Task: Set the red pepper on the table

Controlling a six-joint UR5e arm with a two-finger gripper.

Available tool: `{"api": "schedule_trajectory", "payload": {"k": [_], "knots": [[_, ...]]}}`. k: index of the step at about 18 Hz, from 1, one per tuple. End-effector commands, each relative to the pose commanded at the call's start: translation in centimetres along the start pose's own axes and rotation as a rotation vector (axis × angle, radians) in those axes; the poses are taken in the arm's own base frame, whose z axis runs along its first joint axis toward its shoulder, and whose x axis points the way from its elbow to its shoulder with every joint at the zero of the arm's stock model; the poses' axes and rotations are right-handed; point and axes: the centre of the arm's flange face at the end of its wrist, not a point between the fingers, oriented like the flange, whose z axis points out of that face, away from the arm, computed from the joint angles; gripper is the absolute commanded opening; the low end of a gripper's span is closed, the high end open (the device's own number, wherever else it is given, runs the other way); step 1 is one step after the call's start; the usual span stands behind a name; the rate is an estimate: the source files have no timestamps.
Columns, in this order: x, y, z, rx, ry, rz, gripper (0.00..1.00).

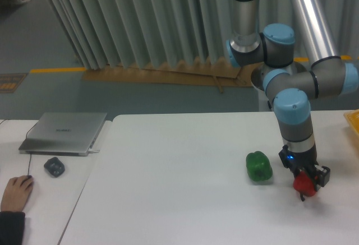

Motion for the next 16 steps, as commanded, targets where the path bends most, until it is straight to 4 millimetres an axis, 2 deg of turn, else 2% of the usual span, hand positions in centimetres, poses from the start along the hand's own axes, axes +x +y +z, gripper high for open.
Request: {"api": "schedule_trajectory", "payload": {"k": [1, 4, 6, 10, 12, 14, 16], "knots": [[-0.1, 0.1, 0.0, 0.001, 0.001, 0.002, 0.65], [-0.2, 0.0, -0.6, 0.007, -0.007, 0.000, 0.88], [-0.3, 0.3, -2.0, 0.021, -0.024, -0.002, 1.00], [-0.9, 1.6, -5.3, 0.054, -0.061, -0.021, 1.00], [-1.5, 3.0, -7.2, 0.064, -0.080, -0.023, 1.00], [-2.4, 5.0, -8.3, 0.049, -0.073, 0.031, 1.00], [-3.8, 7.9, -9.9, 0.039, -0.074, 0.119, 1.00]]}}
